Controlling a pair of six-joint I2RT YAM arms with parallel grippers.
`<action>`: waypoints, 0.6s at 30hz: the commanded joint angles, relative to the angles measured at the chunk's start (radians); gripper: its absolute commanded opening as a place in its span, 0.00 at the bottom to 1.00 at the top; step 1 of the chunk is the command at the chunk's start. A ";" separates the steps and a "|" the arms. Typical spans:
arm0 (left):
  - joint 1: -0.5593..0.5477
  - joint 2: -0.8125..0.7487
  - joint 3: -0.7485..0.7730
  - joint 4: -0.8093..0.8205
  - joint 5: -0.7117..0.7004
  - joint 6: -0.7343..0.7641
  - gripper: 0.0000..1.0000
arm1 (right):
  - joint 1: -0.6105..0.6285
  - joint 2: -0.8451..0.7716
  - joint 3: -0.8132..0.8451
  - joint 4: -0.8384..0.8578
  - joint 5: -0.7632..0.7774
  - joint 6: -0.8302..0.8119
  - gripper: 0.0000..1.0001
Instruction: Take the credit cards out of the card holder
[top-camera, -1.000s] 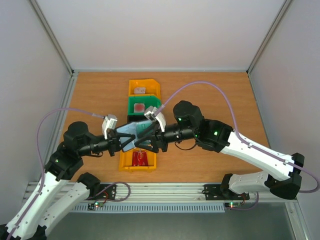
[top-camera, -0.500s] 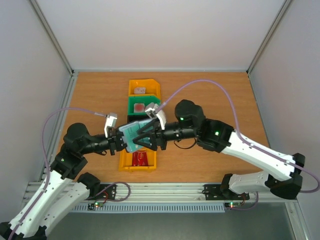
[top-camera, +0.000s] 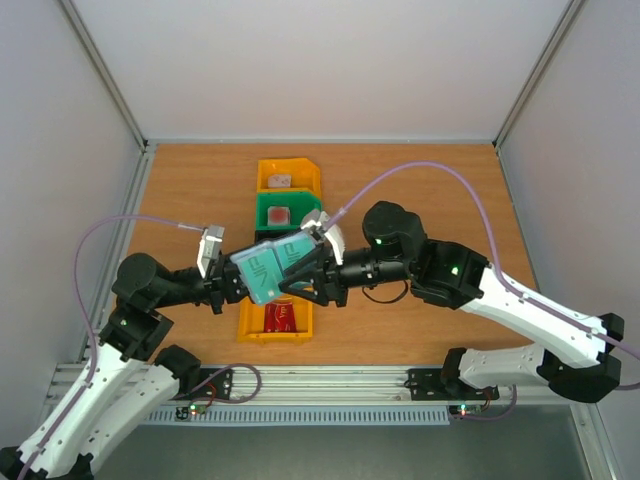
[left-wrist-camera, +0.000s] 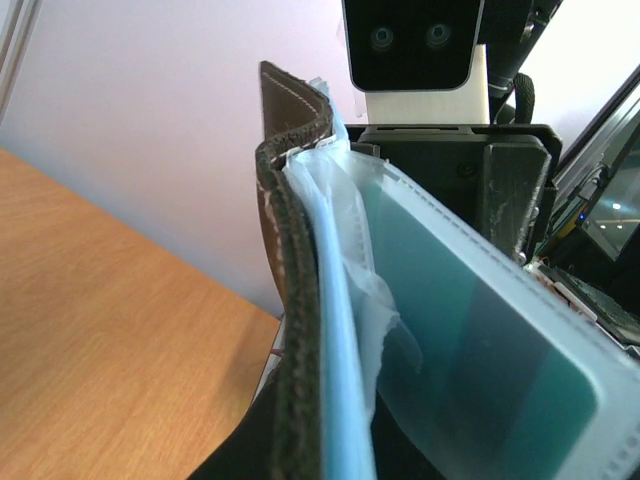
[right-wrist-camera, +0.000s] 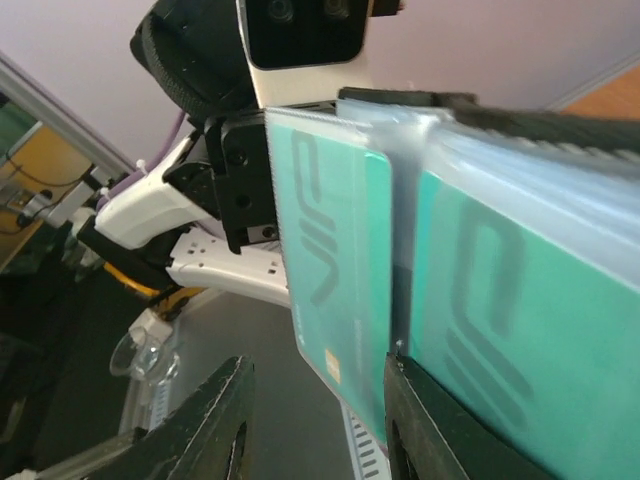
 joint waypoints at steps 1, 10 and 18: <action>-0.005 -0.023 0.005 0.094 0.054 0.053 0.00 | 0.021 0.075 0.075 -0.026 -0.037 -0.043 0.36; -0.005 -0.041 -0.012 0.133 0.116 0.069 0.00 | 0.023 0.084 0.087 -0.018 -0.022 -0.061 0.44; -0.005 -0.059 -0.027 0.210 0.162 0.057 0.00 | 0.023 0.024 0.081 -0.112 0.147 -0.068 0.47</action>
